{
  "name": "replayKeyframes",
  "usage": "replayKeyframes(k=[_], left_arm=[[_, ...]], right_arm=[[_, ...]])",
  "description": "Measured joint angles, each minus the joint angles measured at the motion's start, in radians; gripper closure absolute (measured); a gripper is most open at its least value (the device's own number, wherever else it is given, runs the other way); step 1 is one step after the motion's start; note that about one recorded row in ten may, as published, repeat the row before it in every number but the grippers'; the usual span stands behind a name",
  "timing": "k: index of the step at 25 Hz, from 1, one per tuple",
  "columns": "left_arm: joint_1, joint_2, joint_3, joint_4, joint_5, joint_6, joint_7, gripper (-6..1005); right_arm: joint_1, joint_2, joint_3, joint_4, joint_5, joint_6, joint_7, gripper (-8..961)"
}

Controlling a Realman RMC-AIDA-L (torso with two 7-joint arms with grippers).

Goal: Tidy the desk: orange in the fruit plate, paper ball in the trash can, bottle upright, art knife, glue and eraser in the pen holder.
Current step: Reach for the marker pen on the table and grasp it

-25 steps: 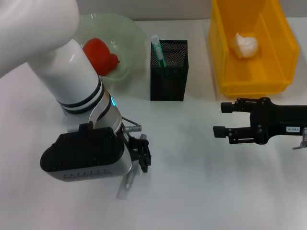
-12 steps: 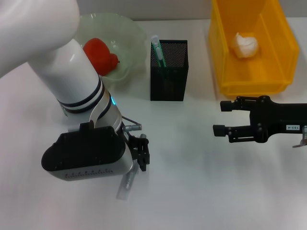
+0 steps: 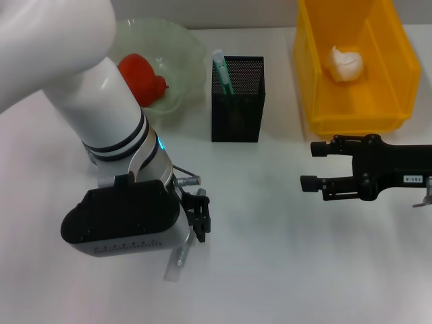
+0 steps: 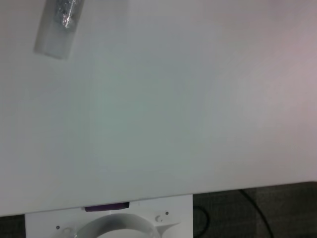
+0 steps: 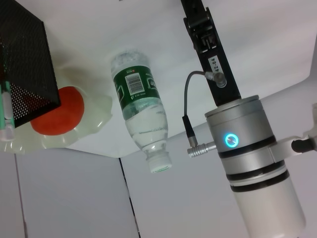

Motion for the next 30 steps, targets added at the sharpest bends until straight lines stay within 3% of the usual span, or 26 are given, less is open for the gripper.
replayKeyframes(k=[30], left_arm=[[0.019,0.000,0.077,0.088,0.025,0.008,-0.101,591]], right_arm=[[-0.008,0.005,0.000,0.002,0.000,0.010,-0.030,142]])
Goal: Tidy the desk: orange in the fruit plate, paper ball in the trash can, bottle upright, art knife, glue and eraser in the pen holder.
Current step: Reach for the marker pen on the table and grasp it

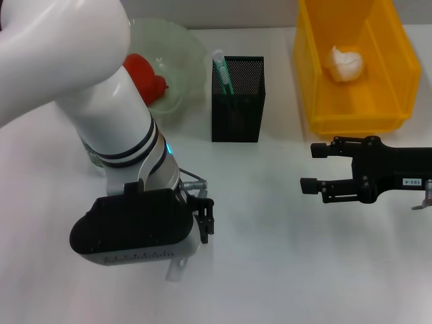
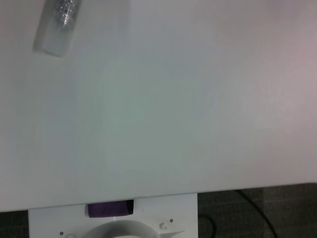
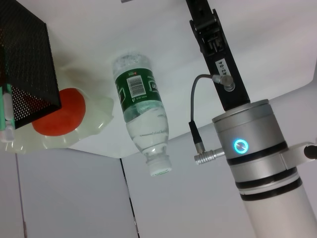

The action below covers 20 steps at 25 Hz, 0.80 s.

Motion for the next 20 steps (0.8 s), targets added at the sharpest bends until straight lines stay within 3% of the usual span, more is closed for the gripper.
replayKeyframes(k=[20], left_arm=[[-0.002,0.000,0.016,-0.025,0.000,-0.019,-0.017,609]], right_arm=[[0.000,0.000,0.000,-0.002,0.002,0.000,-0.015,143]])
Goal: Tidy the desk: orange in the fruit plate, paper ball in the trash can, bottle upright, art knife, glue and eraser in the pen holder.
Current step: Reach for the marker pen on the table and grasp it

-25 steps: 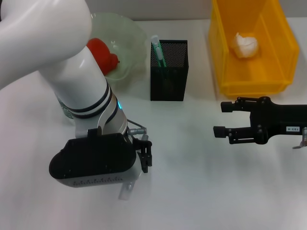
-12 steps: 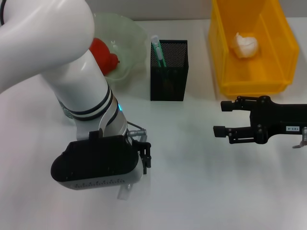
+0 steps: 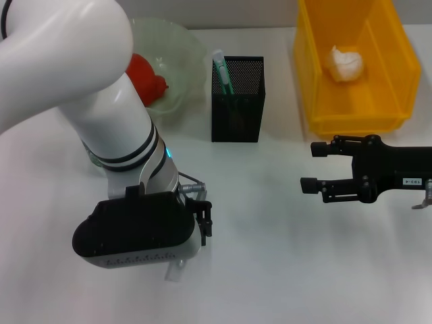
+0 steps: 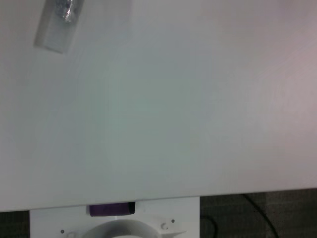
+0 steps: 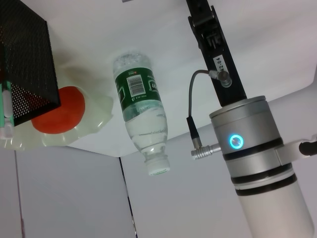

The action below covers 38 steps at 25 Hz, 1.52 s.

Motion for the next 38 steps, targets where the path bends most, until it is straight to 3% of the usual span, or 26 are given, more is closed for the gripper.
replayKeyframes(k=[16,22,38], left_arm=[[-0.008,0.000,0.017,-0.007,0.000,-0.003,-0.014,624],[-0.012,0.000,0.017,-0.007,-0.001,-0.003,-0.017,697],[-0.024,0.000,0.038,-0.013,-0.006,-0.005,-0.042,762]], right_arm=[[0.000,0.001,-0.003,-0.001,-0.002,0.000,-0.002,143],[-0.001,0.002,-0.002,-0.001,-0.002,-0.002,-0.002,143],[-0.002,-0.001,-0.002,-0.001,-0.002,-0.004,-0.009,143]])
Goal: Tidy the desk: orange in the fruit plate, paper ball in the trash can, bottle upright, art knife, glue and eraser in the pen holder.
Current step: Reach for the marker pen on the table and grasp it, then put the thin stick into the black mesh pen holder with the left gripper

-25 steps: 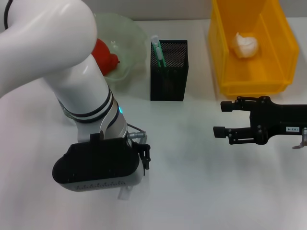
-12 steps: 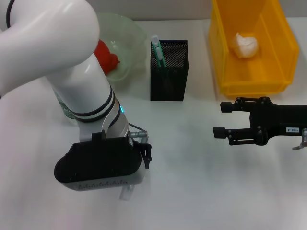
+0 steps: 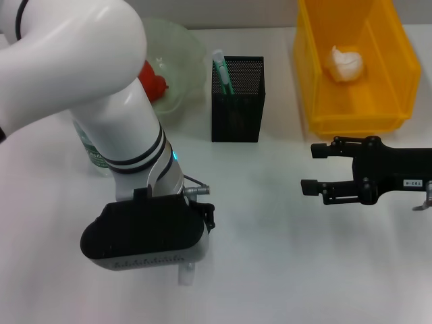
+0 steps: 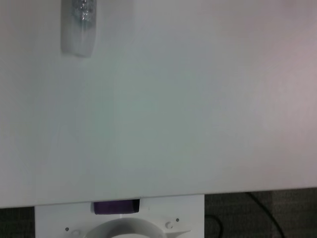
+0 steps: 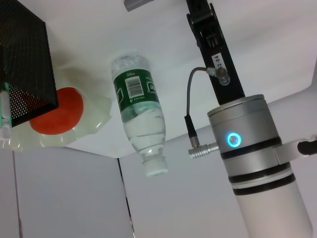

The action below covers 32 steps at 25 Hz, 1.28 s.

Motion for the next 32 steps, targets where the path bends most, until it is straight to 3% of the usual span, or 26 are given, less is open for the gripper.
replayKeyframes(k=[24,32], left_arm=[[-0.009,0.000,0.030,0.001,-0.002,-0.010,-0.034,784],[-0.013,0.000,0.034,-0.004,-0.003,-0.011,-0.057,848]], right_arm=[[-0.005,-0.007,0.000,0.000,-0.001,-0.005,-0.005,144],[-0.005,-0.007,0.000,0.000,-0.001,-0.001,-0.004,144]])
